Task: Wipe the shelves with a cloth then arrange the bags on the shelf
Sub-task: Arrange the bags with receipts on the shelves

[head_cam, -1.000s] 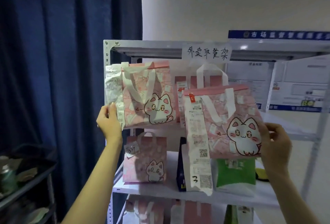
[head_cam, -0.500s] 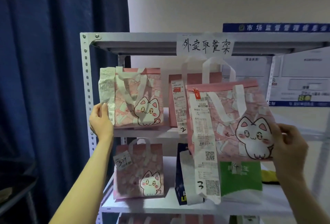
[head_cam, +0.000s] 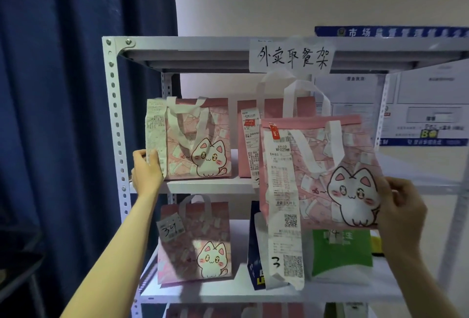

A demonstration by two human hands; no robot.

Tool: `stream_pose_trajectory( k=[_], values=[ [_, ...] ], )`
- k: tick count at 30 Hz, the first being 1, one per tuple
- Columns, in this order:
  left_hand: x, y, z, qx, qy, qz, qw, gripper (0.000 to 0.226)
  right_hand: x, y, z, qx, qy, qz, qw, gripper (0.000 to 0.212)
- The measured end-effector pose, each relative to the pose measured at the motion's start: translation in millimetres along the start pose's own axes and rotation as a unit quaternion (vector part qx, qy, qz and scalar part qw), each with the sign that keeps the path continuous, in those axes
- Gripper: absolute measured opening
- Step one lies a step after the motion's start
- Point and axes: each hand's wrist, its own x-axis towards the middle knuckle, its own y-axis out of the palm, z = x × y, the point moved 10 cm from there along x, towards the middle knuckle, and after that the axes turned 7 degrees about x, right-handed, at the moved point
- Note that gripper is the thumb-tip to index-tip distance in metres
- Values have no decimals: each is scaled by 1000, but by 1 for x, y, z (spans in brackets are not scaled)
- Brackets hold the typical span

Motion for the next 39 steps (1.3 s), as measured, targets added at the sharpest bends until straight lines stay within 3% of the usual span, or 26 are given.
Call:
stream_pose_trajectory(
  k=[5,9,14,19,28,39],
  values=[
    [-28,-12,-5,-72,13,-5,997,45,-1,7,-3,5,6,-6,1000,13],
    [-85,-24,-36,-107,71,-33,991,38,-3,14,-7,21,22,-4,1000,16],
    [-161,11,-87,-162,96,108,976,12,-4,23,-11,25,27,7,999,18],
    [-232,43,-140,-188,113,213,952,16,5,19,-25,43,37,15,998,25],
    [-308,98,-190,-187,103,187,959,12,73,-47,-53,104,51,15,993,11],
    [-396,192,-293,-211,138,180,951,16,183,-155,-92,129,36,2,991,12]
  ],
)
